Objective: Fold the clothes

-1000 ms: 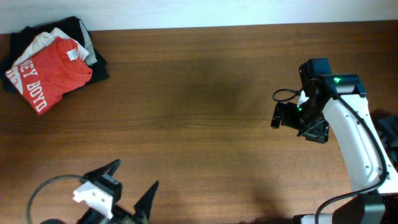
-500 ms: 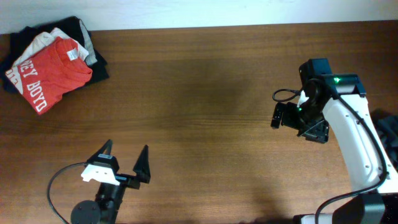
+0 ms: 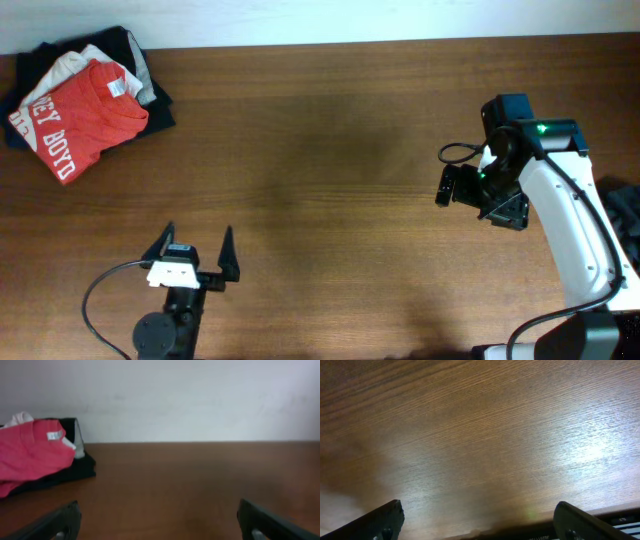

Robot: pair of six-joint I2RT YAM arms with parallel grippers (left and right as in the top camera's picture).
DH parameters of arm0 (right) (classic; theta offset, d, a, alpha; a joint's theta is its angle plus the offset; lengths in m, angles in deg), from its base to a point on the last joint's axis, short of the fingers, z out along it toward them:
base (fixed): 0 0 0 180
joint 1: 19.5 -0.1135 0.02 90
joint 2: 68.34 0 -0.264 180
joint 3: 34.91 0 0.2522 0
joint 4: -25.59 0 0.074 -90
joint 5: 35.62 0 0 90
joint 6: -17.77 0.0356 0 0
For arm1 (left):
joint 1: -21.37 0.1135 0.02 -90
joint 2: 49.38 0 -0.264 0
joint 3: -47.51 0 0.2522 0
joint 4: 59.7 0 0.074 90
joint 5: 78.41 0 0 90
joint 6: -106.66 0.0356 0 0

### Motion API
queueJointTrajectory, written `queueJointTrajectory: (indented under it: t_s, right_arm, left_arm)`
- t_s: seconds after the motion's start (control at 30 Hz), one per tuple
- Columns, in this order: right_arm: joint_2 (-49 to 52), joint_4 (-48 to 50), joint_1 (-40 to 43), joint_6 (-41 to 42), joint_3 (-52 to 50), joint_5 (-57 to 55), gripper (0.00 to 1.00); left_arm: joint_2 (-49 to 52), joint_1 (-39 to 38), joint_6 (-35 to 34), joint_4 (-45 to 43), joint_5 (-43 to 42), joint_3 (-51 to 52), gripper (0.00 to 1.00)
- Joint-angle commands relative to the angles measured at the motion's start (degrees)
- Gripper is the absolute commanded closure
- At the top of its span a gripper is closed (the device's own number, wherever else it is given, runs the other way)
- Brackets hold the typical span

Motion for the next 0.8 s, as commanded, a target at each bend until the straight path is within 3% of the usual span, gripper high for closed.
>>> queueJointTrajectory:
  t_s: [0.0, 0.67, 0.77]
  right_arm:
    - [-0.17, -0.13, 0.31, -0.20, 0.39, 0.33, 0.01]
    - [-0.20, 0.07, 0.31, -0.20, 0.31, 0.33, 0.01]
    - [-3.91, 0.33, 0.26, -0.20, 0.31, 0.31, 0.01]
  left_arm:
    - [-0.52, 1.57, 3.93, 3.02, -0.17, 0.55, 0.01]
    - [-0.50, 1.31, 3.91, 2.89, -0.20, 0.55, 0.01]
    - [-0.50, 1.31, 3.91, 2.91, -0.20, 0.55, 0.01]
